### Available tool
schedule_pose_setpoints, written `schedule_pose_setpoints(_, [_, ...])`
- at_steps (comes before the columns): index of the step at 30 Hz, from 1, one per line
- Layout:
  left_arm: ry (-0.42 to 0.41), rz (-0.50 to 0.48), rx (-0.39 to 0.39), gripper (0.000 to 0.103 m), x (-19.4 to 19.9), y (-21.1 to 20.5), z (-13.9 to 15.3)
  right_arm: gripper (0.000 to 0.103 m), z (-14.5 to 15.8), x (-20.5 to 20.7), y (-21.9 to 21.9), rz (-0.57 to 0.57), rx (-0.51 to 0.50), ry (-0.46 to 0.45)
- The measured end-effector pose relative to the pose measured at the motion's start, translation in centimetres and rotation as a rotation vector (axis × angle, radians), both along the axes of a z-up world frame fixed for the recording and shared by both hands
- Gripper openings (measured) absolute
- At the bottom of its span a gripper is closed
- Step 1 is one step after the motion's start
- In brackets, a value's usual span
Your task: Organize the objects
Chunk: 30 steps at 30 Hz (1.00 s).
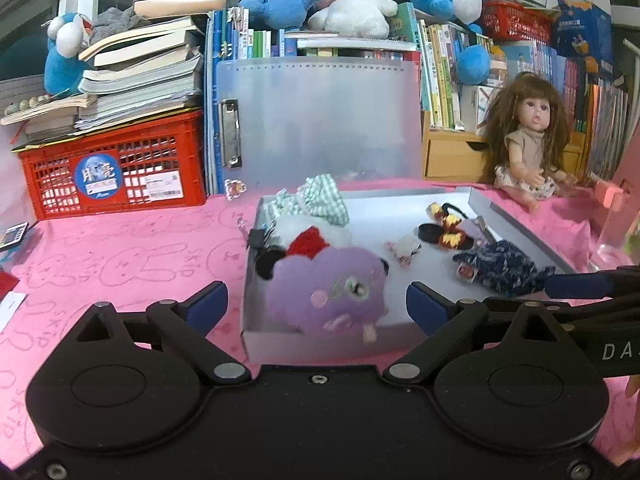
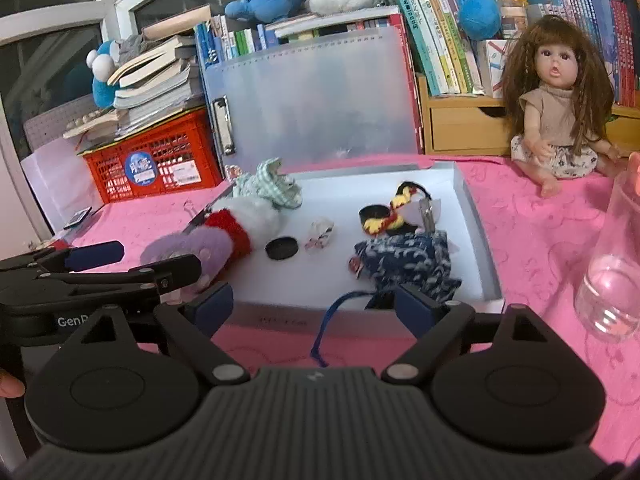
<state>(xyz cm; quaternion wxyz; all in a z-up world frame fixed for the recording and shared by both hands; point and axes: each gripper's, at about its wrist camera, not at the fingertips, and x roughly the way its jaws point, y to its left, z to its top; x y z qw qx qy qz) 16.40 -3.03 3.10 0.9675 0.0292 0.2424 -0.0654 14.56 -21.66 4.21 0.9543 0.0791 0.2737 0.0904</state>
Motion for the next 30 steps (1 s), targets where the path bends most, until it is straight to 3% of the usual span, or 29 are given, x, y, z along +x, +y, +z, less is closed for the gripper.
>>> schedule_pose_setpoints(6, [0.022, 0.013, 0.015, 0.097, -1.3, 0.7, -1.0, 0.099, -0.8, -1.0, 0.6, -0.016, -0.026, -0.004])
schedule_pose_setpoints(16, [0.049, 0.052, 0.014, 0.097, -1.8, 1.8, -2.0, 0.103, -0.5, -1.0, 1.8, -0.058, -0.133, -0.098])
schedule_pose_setpoints(30, [0.084, 0.058, 0.004, 0.098, -2.2, 2.9, -3.2, 0.103, -1.4, -0.5, 2.7, -0.108, -0.164, -0.025])
